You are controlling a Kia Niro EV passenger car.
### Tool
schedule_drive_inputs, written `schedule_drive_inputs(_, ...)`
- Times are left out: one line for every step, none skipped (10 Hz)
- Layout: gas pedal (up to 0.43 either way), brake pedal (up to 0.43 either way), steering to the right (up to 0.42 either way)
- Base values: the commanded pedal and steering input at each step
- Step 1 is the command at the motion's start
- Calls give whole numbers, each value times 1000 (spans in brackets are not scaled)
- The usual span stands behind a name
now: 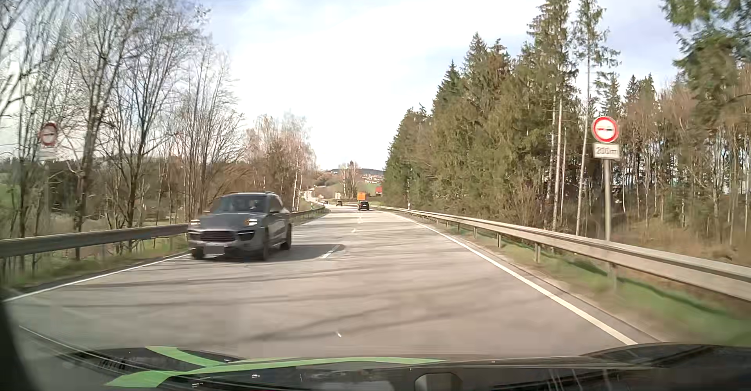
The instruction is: Follow the waypoints while adhering to traffic rules and regulations
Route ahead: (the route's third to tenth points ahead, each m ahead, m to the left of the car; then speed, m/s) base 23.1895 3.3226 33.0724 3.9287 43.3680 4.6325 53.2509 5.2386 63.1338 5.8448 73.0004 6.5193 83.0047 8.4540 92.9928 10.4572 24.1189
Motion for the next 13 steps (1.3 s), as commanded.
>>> schedule_drive_inputs(0, 0, -14)
schedule_drive_inputs(0, 0, -14)
schedule_drive_inputs(0, 0, -14)
schedule_drive_inputs(0, 0, -14)
schedule_drive_inputs(0, 0, -14)
schedule_drive_inputs(0, 0, -14)
schedule_drive_inputs(0, 0, -13)
schedule_drive_inputs(0, 0, -13)
schedule_drive_inputs(0, 0, -13)
schedule_drive_inputs(0, 0, -13)
schedule_drive_inputs(0, 0, -13)
schedule_drive_inputs(0, 0, -12)
schedule_drive_inputs(0, 0, -12)
